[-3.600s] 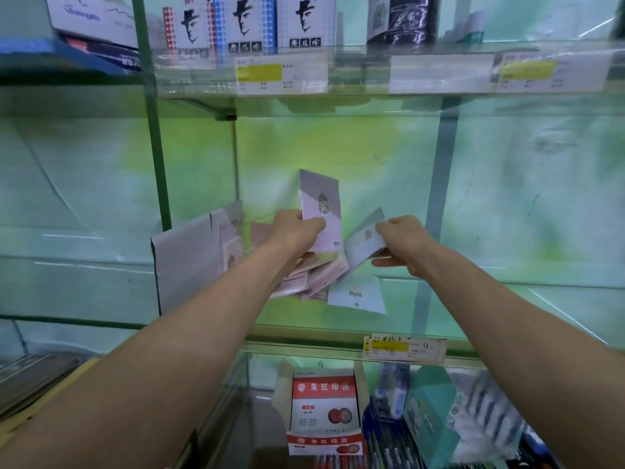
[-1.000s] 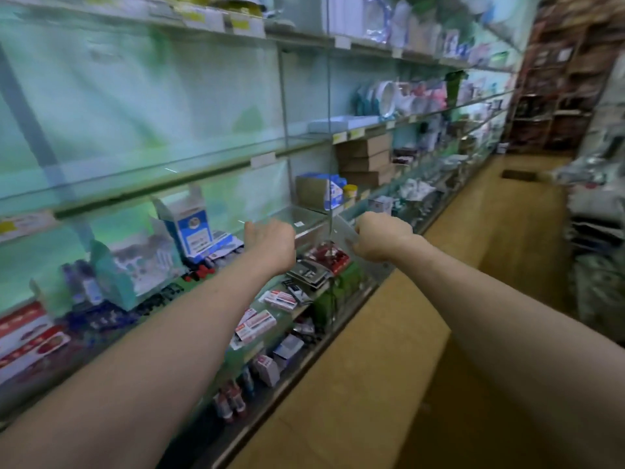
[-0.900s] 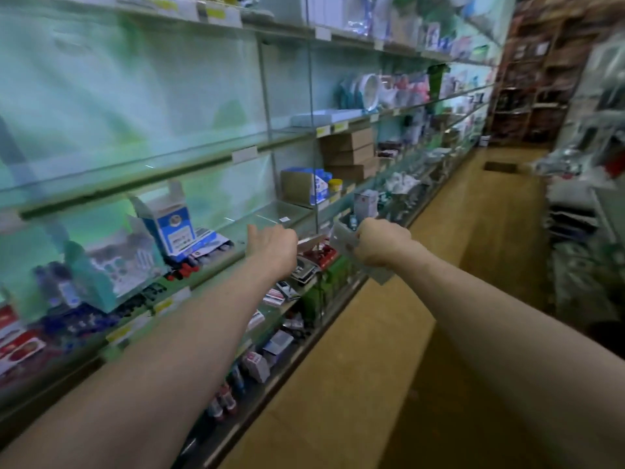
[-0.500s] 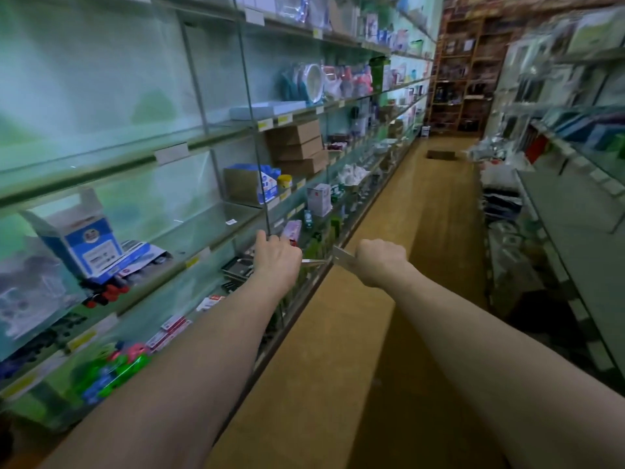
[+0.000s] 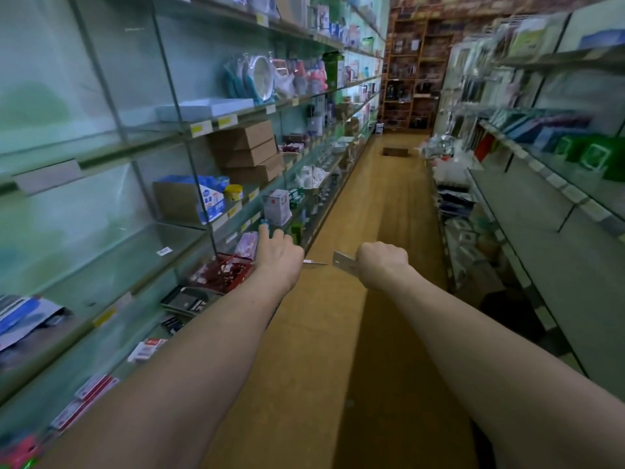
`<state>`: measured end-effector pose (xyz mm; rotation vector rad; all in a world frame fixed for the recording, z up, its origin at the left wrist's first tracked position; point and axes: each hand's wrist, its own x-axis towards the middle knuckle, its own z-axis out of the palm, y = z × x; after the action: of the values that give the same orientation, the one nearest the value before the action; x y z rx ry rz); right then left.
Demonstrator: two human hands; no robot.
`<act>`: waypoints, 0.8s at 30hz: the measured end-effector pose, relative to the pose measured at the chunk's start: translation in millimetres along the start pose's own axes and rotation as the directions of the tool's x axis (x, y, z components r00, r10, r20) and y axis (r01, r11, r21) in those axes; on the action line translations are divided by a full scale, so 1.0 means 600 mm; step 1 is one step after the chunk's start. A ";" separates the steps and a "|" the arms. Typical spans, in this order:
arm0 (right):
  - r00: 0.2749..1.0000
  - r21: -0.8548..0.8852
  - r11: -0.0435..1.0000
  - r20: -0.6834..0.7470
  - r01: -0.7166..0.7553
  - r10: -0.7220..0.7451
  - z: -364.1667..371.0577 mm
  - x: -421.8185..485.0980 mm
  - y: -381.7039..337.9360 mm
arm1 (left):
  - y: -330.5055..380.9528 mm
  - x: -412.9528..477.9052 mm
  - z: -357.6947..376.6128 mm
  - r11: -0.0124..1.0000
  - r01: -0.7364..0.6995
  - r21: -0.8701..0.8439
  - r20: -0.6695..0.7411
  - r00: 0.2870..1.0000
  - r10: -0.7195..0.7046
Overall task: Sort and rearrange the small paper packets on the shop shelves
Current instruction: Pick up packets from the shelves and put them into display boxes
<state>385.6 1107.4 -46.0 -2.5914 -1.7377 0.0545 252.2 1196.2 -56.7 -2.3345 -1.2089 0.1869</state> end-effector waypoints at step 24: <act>0.999 0.010 0.999 -0.004 -0.032 0.032 -0.004 0.294 0.093 | 0.030 0.311 0.020 0.999 -0.046 -0.012 0.013 0.999 0.046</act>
<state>504.3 1249.4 -48.8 -2.6104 -1.6897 0.0579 372.5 1340.8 -56.5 -2.3765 -1.1659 0.2112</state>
